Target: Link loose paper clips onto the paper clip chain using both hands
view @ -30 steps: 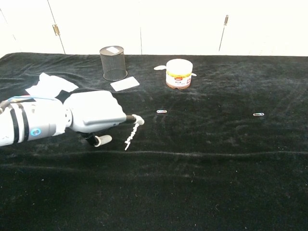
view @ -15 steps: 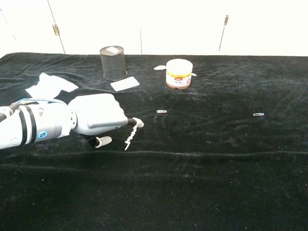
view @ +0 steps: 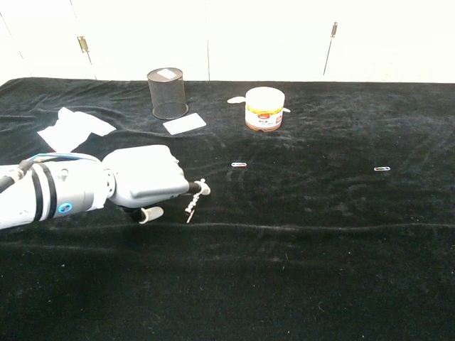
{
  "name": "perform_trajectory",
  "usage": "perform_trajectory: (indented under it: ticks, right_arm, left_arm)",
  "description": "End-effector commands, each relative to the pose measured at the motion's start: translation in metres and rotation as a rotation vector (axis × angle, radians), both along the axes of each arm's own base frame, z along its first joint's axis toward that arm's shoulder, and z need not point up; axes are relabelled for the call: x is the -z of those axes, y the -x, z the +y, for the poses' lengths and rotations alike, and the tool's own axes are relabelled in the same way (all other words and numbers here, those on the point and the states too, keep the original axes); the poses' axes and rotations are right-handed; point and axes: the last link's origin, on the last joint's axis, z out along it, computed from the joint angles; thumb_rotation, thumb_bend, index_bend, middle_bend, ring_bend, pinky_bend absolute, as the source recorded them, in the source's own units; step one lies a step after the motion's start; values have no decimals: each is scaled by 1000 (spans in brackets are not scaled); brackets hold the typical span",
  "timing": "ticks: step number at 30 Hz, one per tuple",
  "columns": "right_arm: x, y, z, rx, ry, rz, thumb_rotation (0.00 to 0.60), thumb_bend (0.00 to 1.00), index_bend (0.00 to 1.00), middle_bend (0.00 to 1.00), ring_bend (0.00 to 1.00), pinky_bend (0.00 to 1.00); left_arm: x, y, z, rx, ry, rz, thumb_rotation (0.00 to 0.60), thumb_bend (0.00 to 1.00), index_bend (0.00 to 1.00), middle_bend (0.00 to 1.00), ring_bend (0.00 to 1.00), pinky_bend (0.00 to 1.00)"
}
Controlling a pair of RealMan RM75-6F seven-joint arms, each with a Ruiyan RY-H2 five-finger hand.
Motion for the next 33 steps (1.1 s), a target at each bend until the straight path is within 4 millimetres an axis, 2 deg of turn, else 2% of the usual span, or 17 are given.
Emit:
perform_trajectory:
  ticks: [1, 13, 29, 33]
  right_arm:
    - [1, 0, -1, 0, -4, 0, 600, 364, 0, 0, 0, 0]
    - [1, -1, -3, -7, -5, 4, 600, 364, 0, 0, 0, 0]
    - [5, -6, -6, -32, -25, 15, 600, 364, 0, 0, 0, 0]
    - [7, -8, -6, -41, -35, 13, 600, 364, 0, 0, 0, 0]
  left_arm:
    - [-2, 1, 3, -4, -16, 6, 600, 540, 137, 832, 835, 875]
    - [-18, 18, 6, -73, -102, 63, 600, 539, 139, 832, 835, 875]
    - [-38, 28, -16, -133, -161, 101, 600, 539, 200, 832, 834, 876]
    - [-47, 21, -16, -128, -187, 35, 600, 524, 121, 832, 827, 875]
